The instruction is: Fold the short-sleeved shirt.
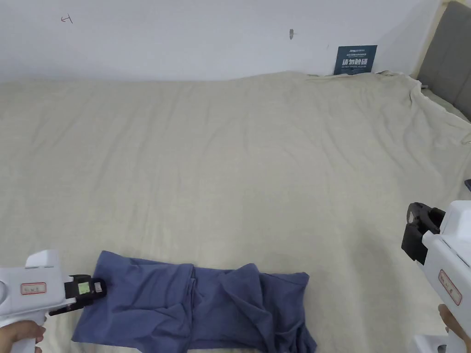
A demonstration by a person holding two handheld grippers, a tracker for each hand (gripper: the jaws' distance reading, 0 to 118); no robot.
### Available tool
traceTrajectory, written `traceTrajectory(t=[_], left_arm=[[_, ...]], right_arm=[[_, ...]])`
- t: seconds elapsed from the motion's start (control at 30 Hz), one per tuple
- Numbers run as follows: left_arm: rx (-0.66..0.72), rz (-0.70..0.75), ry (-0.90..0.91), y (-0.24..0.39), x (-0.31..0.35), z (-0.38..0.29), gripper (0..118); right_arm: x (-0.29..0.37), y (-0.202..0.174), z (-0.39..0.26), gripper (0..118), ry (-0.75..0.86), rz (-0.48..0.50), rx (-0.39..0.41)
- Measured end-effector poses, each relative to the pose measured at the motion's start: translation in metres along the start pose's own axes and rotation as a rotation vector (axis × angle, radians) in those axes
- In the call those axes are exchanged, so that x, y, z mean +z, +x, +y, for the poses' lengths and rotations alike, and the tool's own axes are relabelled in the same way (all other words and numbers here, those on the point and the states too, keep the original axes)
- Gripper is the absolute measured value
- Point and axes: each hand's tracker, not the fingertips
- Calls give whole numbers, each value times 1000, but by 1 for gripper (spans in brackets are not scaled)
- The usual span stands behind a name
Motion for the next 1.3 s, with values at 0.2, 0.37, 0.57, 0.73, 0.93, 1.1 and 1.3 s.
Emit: traceTrajectory(t=[0.2, 0.37, 0.57, 0.73, 0.93, 1.1, 1.3], left_arm=[[67, -18, -2, 14, 26, 5, 7], [-15, -123, -30, 76, 24, 9, 7], [-101, -248, -87, 166, -7, 1, 7], [-152, -293, -180, 226, -59, -19, 7], [-208, -247, -256, 275, -116, -53, 7], [-236, -162, -285, 292, -149, -75, 7], [-267, -218, -278, 297, -151, -81, 59]], right_arm=[[-1, -2, -2, 0, 3, 17, -12], [1, -1, -4, 0, 5, 27, -14], [4, 6, -7, 0, 7, 21, -20], [9, 15, -10, 0, 7, 7, -25], [13, 28, -16, 0, -1, -20, -28], [14, 37, -21, 0, -11, -40, -31], [14, 41, -24, 0, -22, -51, -34]])
